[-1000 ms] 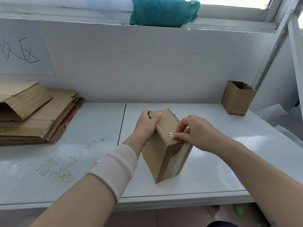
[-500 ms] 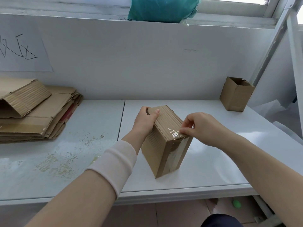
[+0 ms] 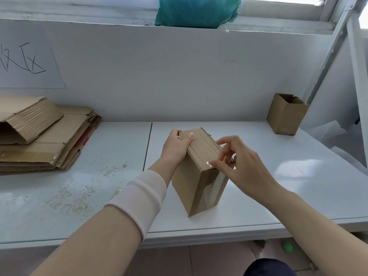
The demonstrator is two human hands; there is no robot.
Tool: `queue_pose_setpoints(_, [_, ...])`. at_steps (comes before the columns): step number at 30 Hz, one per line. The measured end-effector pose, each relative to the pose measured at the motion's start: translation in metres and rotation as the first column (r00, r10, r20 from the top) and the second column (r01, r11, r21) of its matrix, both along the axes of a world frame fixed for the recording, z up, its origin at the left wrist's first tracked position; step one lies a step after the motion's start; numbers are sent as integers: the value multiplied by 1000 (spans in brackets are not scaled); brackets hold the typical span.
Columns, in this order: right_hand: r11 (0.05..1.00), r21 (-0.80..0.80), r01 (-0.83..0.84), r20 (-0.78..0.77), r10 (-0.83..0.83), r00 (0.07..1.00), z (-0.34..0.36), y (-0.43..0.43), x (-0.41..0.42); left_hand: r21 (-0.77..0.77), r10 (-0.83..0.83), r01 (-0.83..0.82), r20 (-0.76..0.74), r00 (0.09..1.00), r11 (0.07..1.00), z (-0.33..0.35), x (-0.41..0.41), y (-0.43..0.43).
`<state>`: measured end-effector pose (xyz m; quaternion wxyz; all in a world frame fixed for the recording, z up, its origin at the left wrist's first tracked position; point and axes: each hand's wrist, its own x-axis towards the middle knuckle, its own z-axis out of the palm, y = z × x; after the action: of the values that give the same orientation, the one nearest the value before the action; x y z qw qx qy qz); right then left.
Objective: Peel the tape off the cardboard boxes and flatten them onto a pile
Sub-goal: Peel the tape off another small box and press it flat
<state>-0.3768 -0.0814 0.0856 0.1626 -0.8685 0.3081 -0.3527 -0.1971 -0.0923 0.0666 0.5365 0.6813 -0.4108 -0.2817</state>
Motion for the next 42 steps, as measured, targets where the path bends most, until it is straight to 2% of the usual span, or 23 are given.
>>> queue_pose_setpoints(2, [1000,-10,10,-116,-11,993,5,-4,4,3,1,-1,1,1000,1000,0,-1,0])
queue_pose_setpoints(3, [1000,-15,15,-121,-16,993,6,-6,4,5,0,0,0,1000,1000,0,-1,0])
queue_pose_setpoints(8, [980,-195,35,245,14,969,-22,-1,-6,54,-12,10,31,999,998,0,3,1])
queue_pose_setpoints(9, [972,-229,51,274,14,962,-31,1,-9,62,-9,4,79,997,998,0,3,1])
queue_pose_setpoints(10, [966,-250,60,293,17,956,-39,3,-11,38,6,-14,189,982,999,1,3,2])
queue_pose_setpoints(11, [962,-266,61,309,25,951,-44,4,-12,-30,17,-7,362,932,1000,5,3,3])
queue_pose_setpoints(12, [959,-278,61,325,34,945,-49,6,-12,-100,-4,71,552,834,992,10,3,6])
queue_pose_setpoints(13, [955,-288,65,345,40,938,-52,7,-12,-117,-73,214,696,714,970,17,4,7])
queue_pose_setpoints(14, [953,-291,78,368,37,929,-54,7,-11,-60,-199,369,756,624,927,24,5,7])
queue_pose_setpoints(15, [953,-287,94,393,28,919,-55,8,-11,50,-348,480,754,558,876,31,4,9])
queue_pose_setpoints(17, [950,-286,125,419,7,908,-58,8,-10,258,-550,555,698,459,791,42,0,14])
queue_pose_setpoints(20, [933,-314,174,425,-25,905,-67,11,-10,382,-603,503,686,407,775,48,-6,15])
queue_pose_setpoints(24, [864,-373,337,439,-155,885,-76,17,-10,413,-608,472,682,406,779,49,-16,16])
queue_pose_setpoints(27, [856,-347,384,467,-198,862,-78,19,-9,421,-613,467,673,413,778,49,-21,17])
queue_pose_setpoints(36, [851,-419,318,434,-120,893,-86,14,-5,438,-584,395,690,427,807,53,-36,15])
queue_pose_setpoints(40, [848,-500,173,270,-37,962,-112,15,-12,433,-587,407,690,424,804,54,-35,17])
queue_pose_setpoints(42, [890,-436,133,230,-33,973,-124,18,-18,457,-589,382,705,396,804,53,-36,17])
